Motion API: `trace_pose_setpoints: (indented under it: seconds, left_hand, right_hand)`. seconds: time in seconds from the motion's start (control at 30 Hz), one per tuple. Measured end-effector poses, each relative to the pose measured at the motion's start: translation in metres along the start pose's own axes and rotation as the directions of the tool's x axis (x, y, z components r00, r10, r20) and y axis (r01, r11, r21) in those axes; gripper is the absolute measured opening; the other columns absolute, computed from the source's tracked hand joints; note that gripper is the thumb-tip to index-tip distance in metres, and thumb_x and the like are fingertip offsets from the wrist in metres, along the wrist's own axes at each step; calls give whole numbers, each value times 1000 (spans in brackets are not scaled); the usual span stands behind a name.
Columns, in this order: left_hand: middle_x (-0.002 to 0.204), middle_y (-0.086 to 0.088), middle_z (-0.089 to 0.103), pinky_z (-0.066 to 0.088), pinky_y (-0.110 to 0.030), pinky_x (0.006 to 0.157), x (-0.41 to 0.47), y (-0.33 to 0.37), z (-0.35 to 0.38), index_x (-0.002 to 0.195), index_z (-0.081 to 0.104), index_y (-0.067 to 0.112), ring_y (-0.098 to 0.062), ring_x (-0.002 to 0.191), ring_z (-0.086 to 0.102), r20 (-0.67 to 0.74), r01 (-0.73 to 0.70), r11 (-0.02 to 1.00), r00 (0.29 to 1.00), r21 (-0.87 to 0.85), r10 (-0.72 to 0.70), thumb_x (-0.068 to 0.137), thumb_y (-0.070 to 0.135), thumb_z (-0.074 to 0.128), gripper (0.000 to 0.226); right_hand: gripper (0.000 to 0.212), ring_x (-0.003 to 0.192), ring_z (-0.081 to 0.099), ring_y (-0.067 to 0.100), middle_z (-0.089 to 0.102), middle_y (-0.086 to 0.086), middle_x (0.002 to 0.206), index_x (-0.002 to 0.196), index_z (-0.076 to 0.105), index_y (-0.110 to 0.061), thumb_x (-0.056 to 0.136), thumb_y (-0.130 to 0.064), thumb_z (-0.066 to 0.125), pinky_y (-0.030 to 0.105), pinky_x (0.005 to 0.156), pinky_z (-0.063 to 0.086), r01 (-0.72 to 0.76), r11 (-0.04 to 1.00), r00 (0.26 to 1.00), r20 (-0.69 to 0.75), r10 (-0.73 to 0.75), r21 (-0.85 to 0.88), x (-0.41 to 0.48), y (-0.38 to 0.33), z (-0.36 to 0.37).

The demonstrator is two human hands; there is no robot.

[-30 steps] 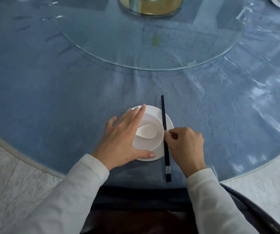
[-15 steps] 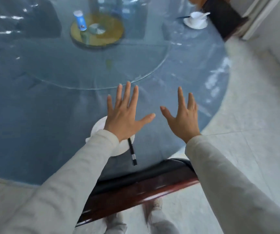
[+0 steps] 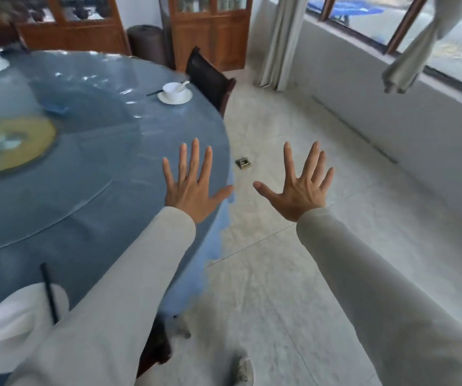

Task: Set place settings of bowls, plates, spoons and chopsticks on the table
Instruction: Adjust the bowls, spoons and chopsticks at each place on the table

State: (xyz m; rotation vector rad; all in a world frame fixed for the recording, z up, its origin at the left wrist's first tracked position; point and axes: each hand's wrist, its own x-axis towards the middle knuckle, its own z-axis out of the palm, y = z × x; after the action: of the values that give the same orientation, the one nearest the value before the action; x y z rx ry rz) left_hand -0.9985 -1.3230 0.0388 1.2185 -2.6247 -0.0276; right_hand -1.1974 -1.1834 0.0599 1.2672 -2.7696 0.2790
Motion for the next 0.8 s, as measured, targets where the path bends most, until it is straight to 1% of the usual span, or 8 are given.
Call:
trace_pose_setpoints:
  seconds: [0.1, 0.2, 0.4, 0.47, 0.6, 0.73, 0.8]
  left_hand:
    - [171, -7, -17, -3, -68, 121, 34, 46, 10, 162, -11, 24, -32, 157, -15, -18, -5, 1000, 1000, 31, 6, 90, 85, 14, 97]
    - [171, -8, -17, -2, -68, 121, 72, 75, 13, 162, -11, 24, -33, 157, -14, -21, -23, 998, 999, 65, 25, 90, 84, 14, 97]
    - [170, -8, -19, -1, -70, 120, 172, 112, 37, 162, -11, 24, -33, 157, -15, 6, -36, 996, 999, 76, 36, 86, 86, 3, 99]
    - [170, -7, -20, -3, -69, 120, 212, 121, 51, 161, -12, 25, -33, 156, -17, 10, -36, 997, 999, 70, 35, 85, 87, 2, 100]
    - [169, -6, -23, -4, -69, 120, 298, 135, 82, 161, -15, 27, -31, 155, -21, 21, -28, 999, 999, 25, 27, 85, 87, 8, 99]
    - [167, -8, -29, -7, -68, 120, 387, 140, 99, 158, -21, 27, -33, 154, -24, 53, -4, 1000, 999, 25, 3, 82, 89, 3, 102]
    - [167, -8, -28, -7, -69, 120, 431, 140, 105, 158, -21, 27, -33, 155, -23, 50, 3, 1000, 999, 27, -4, 83, 89, 7, 102]
  right_hand:
    - [107, 157, -15, 44, -25, 18, 169, 158, -18, -45, 74, -100, 18, 67, 124, -1, 18, 1000, 1000, -10, -18, -11, 35, 43, -11]
    - [105, 157, -14, 43, -24, 19, 169, 159, -17, -45, 76, -99, 16, 67, 124, -1, 26, 1000, 999, -25, -26, -11, 72, 74, -15]
    - [103, 157, -16, 42, -25, 19, 168, 159, -16, -45, 77, -98, 16, 66, 124, -4, -10, 1000, 1000, -22, 10, 2, 158, 120, 0]
    - [103, 157, -15, 41, -24, 19, 169, 159, -16, -45, 77, -98, 16, 66, 124, -4, -15, 1000, 999, -29, 15, -2, 198, 130, 10]
    - [101, 157, -14, 42, -24, 20, 168, 158, -18, -44, 78, -98, 13, 65, 123, -5, -27, 999, 999, -26, 26, -26, 287, 145, 26]
    - [100, 158, -13, 42, -25, 20, 168, 158, -20, -45, 79, -97, 14, 66, 123, -5, 15, 999, 1000, -10, -15, -48, 384, 148, 32]
    - [99, 158, -13, 42, -25, 20, 168, 158, -20, -45, 80, -96, 14, 66, 123, -5, 22, 999, 1000, -2, -22, -36, 431, 146, 33]
